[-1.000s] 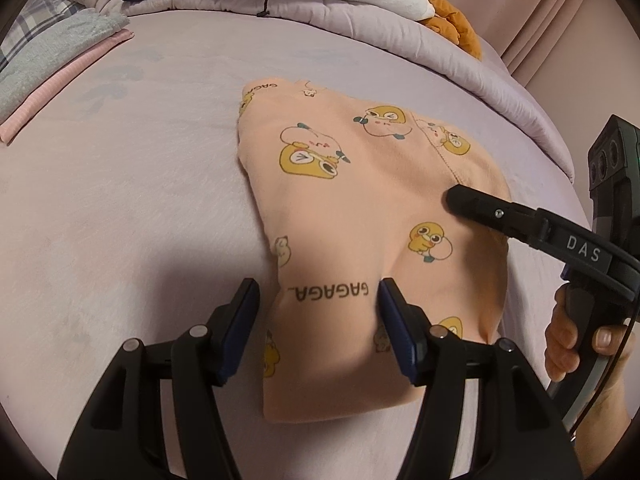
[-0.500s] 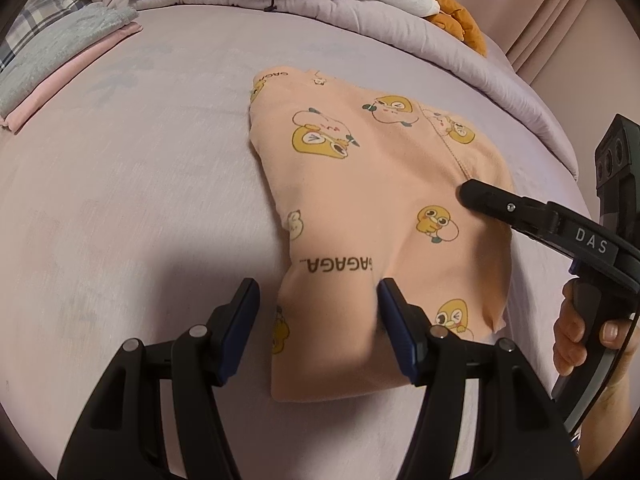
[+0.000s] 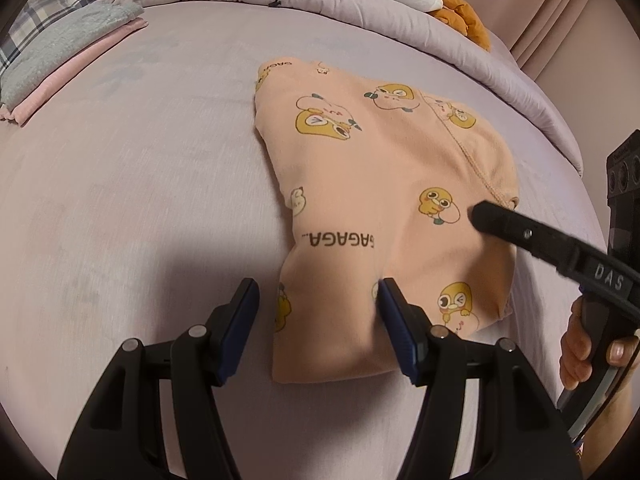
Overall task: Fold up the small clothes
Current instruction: 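Pull both open tools back from the folded peach shirt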
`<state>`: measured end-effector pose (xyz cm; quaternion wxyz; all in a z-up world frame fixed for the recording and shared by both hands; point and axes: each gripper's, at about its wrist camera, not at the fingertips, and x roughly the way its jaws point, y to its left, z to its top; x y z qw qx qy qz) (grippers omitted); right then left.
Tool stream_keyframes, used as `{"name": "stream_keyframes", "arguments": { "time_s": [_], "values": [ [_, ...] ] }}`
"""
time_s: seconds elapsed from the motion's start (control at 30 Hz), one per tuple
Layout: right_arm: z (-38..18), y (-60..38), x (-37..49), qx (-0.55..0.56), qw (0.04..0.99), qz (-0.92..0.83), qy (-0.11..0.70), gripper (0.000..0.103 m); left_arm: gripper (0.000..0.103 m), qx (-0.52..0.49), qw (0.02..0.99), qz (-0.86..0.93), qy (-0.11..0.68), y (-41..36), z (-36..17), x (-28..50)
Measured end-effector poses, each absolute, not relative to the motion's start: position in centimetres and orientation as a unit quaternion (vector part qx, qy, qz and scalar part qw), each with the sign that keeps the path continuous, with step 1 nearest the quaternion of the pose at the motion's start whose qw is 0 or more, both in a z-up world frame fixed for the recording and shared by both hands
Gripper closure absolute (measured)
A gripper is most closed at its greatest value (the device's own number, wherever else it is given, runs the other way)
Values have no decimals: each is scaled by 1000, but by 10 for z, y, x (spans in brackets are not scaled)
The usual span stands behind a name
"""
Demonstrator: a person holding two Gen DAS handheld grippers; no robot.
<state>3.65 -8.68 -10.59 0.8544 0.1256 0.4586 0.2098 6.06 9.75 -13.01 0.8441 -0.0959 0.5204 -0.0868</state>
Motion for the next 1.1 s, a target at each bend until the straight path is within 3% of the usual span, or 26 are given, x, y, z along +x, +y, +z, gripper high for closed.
{"name": "stream_keyframes", "arguments": {
  "time_s": [0.43,1.1],
  "values": [
    [-114,-74,23,23,864,175,471,55,40,-89,844,-83,523,97,-131,56],
    [-117,-90,7,39,865,158,475,54,39,-83,844,-78,525,101,-132,48]
  ]
}}
